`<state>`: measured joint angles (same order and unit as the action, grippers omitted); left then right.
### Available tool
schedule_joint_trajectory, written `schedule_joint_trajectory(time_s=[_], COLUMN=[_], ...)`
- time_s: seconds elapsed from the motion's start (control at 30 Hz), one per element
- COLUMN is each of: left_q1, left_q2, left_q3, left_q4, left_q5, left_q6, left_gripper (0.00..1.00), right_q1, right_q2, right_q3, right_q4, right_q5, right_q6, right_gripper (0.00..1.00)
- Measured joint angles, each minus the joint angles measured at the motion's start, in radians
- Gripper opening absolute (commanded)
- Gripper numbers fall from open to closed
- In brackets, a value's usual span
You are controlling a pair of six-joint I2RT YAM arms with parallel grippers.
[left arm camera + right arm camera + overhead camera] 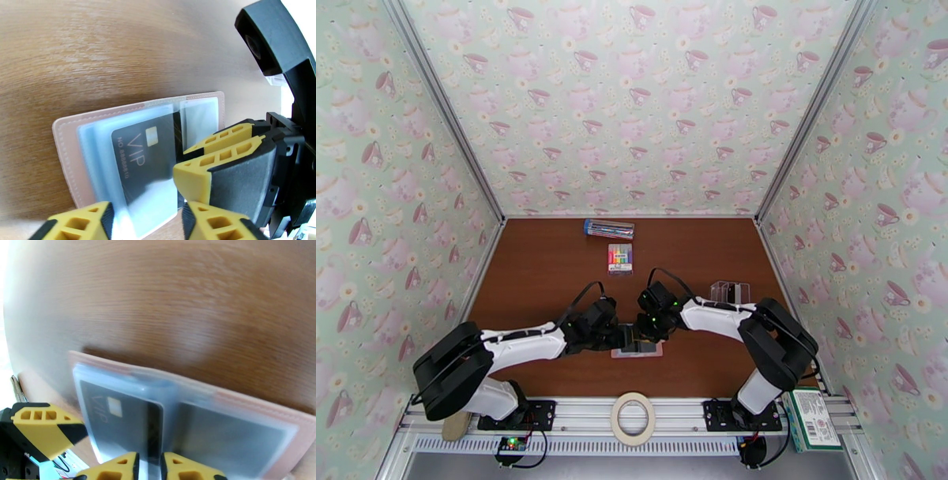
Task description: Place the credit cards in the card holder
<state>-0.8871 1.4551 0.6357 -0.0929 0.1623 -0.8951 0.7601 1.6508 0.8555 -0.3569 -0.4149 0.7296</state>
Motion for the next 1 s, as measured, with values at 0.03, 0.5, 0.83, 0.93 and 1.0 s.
schedule_joint_trajectory(time_s=[0.03,0.5,0.83,0.93,1.0], left_q1=[0.0,0.0,-0.002,-0.003,-0.003], left_q2=[0.0,0.001,0.007,0.012,0.014], left_q3=[0.0,0.0,0.0,0.0,0.0], left_q4=[0.0,0.0,0.0,0.0,-0.001], left_q5=[0.0,-0.003,-0.003,-0.003,-0.003], left_q6=[0.001,0.001,0.001,0.001,0.001], left_gripper=[0.47,0.46,0.46,0.46,0.46], right_q1=[0.0,0.0,0.002,0.003,0.005], right_q2=[-0.002,-0.002,-0.001,0.005,0.008], right_q3=[0.0,0.0,0.0,0.0,0.0], right_q4=[0.0,0.0,0.007,0.008,0.009], right_q5=[0.001,0.011,0.01,0.008,0.009], right_q6=[0.0,0.0,0.0,0.0,0.0], right_gripper=[0.26,0.27,0.24,0.23,0.24])
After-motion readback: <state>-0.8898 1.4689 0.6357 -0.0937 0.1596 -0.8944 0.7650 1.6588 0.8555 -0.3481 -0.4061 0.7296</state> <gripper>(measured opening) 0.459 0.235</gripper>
